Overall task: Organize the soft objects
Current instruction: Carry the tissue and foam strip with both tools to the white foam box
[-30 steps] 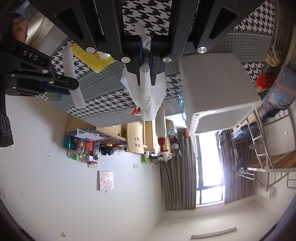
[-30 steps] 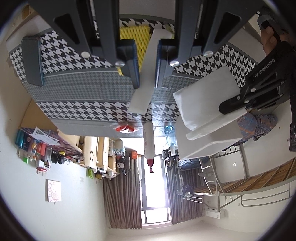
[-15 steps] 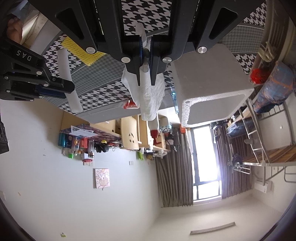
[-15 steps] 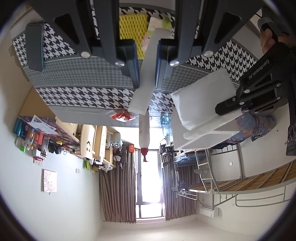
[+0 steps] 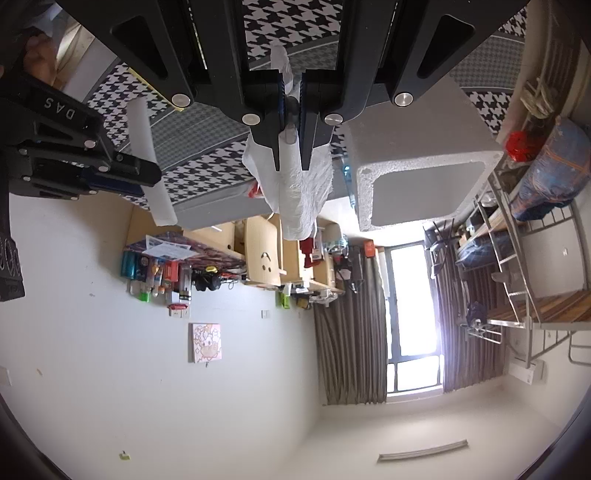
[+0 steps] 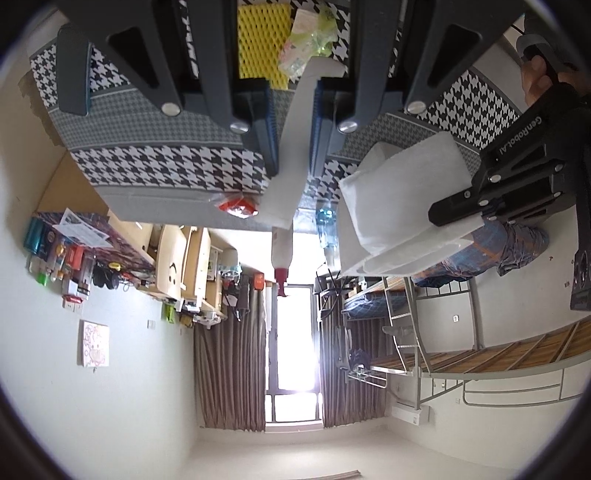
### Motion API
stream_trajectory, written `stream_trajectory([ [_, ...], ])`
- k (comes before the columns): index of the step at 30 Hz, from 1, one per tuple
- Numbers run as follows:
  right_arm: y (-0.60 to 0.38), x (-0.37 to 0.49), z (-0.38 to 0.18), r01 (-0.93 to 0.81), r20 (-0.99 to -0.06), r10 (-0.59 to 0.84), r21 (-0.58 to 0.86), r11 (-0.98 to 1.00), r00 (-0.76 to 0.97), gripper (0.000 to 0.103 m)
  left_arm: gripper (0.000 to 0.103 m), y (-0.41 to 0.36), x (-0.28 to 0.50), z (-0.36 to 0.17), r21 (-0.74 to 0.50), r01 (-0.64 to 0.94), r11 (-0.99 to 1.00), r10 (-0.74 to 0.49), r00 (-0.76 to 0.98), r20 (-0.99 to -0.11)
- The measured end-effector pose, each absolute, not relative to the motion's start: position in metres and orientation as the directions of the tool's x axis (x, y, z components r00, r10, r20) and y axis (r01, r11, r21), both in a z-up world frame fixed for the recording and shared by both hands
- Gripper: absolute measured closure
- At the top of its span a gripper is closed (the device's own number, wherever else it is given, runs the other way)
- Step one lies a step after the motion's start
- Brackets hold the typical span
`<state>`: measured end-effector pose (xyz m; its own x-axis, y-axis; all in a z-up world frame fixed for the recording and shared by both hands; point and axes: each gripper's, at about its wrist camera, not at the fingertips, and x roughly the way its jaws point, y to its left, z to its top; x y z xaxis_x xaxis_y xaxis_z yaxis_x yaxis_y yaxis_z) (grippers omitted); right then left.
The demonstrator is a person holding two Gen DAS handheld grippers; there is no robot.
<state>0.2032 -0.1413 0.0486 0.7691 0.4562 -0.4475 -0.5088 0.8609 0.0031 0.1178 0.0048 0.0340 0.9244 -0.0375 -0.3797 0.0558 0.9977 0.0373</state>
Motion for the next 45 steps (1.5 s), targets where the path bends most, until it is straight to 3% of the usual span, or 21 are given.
stream_trajectory([
  [45, -0.099, 0.234, 0.076, -0.556, -0.417, 0.501, -0.012, 0.831, 0.758, 0.083, 0.098, 0.034, 0.146, 0.077, 0.044, -0.023, 0.999, 0.035, 0.955, -0.295],
])
